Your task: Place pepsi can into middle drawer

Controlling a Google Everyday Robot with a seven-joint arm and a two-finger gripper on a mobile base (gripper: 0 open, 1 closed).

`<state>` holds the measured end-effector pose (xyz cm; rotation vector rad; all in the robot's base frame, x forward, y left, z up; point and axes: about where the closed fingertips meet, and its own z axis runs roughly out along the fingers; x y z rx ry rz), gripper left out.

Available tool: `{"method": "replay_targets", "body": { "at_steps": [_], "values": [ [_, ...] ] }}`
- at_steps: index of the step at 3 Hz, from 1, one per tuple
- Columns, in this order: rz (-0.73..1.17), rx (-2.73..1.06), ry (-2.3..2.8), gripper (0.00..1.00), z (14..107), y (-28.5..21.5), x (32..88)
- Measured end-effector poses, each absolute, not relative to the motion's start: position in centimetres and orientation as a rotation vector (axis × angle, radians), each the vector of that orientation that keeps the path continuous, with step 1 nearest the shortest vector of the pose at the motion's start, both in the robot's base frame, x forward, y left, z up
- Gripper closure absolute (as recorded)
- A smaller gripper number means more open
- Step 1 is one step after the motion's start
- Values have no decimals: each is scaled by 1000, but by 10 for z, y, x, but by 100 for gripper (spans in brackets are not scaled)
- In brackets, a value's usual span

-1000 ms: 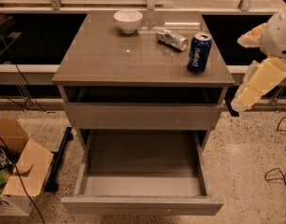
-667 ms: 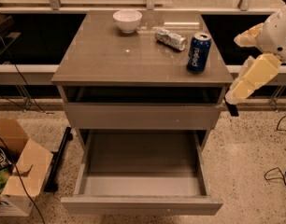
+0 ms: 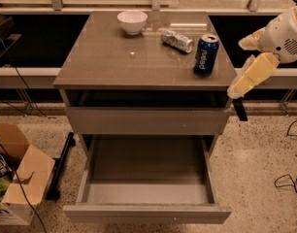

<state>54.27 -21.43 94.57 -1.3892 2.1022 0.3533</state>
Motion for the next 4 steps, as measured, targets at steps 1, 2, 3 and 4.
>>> {"method": "replay_targets", "body": {
  "at_steps": [1,2,3,4],
  "values": [
    [406,-1294,2142,0,927,-217,552],
    [377,-1164,2131,0,920,-226,577],
    [343,-1067,2090,0,915,-235,620],
    [334,-1040,2071,0,911,-235,645]
  ]
}}
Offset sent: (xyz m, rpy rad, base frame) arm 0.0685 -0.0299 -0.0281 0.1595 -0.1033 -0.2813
